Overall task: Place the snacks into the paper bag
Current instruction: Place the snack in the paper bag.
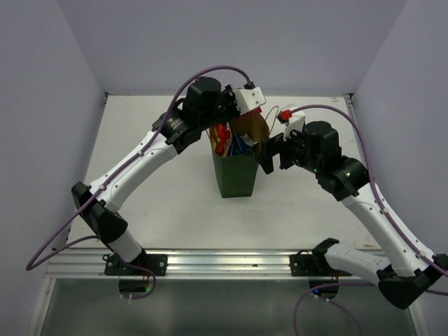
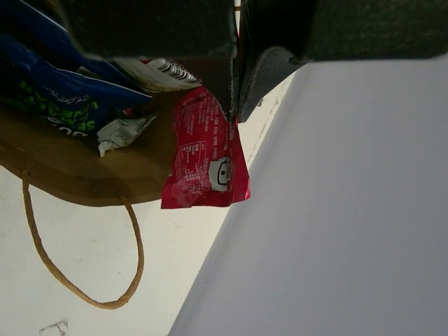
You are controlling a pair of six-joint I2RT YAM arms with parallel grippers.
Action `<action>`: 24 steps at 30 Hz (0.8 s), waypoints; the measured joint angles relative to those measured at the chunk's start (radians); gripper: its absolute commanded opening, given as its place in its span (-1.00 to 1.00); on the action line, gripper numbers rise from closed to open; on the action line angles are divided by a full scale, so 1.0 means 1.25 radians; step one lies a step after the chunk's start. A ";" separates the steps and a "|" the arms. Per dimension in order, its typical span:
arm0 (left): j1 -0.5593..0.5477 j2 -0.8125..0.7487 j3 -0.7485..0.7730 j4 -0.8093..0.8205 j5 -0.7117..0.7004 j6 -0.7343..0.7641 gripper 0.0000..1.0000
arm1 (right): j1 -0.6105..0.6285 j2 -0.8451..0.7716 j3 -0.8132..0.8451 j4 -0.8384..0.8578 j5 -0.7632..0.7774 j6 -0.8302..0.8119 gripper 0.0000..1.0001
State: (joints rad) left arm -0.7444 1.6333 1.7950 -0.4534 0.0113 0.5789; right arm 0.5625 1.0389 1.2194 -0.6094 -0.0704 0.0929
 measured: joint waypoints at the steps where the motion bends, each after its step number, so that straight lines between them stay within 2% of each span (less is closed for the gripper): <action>1: -0.003 0.004 0.000 -0.004 -0.003 0.002 -0.98 | 0.000 0.000 0.000 0.000 0.000 0.000 0.97; 14: -0.007 0.048 0.000 -0.031 -0.034 0.008 -0.92 | 0.000 0.001 0.000 0.000 0.000 0.000 0.97; 17: -0.007 0.058 0.000 -0.033 -0.035 0.008 -0.82 | 0.000 0.001 0.000 0.000 0.000 0.000 0.97; 24: -0.007 0.069 0.000 -0.032 -0.044 0.011 -0.24 | 0.000 0.001 0.000 0.000 0.000 0.000 0.97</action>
State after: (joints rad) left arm -0.7532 1.7191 1.7954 -0.4934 -0.0441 0.5930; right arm 0.5625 1.0405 1.2194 -0.6090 -0.0704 0.0933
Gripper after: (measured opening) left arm 0.295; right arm 0.985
